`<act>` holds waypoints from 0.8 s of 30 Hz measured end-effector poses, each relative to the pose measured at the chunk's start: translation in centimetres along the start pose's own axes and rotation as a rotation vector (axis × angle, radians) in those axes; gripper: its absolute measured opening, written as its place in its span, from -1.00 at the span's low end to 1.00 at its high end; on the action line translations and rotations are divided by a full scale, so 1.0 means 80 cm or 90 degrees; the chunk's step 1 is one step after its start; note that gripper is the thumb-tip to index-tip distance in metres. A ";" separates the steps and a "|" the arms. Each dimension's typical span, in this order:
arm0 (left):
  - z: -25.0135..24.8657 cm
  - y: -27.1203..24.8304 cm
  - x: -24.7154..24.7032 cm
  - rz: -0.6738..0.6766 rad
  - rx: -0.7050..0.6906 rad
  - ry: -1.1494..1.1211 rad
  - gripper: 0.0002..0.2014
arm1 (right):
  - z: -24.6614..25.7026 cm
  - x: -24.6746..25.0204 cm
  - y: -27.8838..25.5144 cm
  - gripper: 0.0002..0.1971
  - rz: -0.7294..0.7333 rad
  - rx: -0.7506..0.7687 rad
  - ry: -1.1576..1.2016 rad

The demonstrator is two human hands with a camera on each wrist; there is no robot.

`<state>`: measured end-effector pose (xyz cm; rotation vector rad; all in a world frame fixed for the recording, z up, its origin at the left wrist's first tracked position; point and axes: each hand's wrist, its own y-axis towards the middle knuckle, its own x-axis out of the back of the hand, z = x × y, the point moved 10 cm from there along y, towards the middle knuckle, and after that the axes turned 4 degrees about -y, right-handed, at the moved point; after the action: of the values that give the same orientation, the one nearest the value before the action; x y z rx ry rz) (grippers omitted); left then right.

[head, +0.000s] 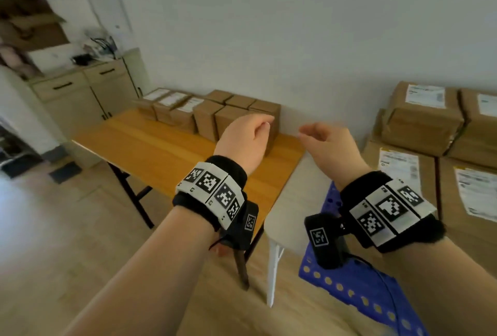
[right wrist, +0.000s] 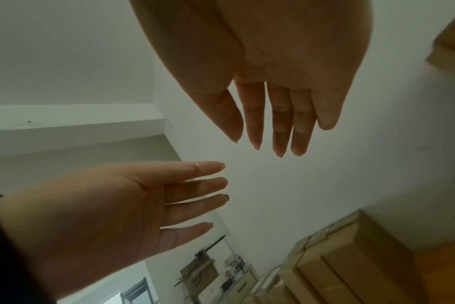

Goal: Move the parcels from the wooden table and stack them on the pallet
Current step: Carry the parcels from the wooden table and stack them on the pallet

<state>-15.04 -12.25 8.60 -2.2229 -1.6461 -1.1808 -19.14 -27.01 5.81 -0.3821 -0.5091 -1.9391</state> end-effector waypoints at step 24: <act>0.359 0.192 0.168 0.041 0.133 0.053 -0.66 | 0.060 -0.376 0.261 -0.77 0.080 -0.064 0.083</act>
<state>13.93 6.92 2.74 -2.0548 -1.5734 -1.0189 12.25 -8.70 -0.87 -0.3413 -0.2963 -1.8578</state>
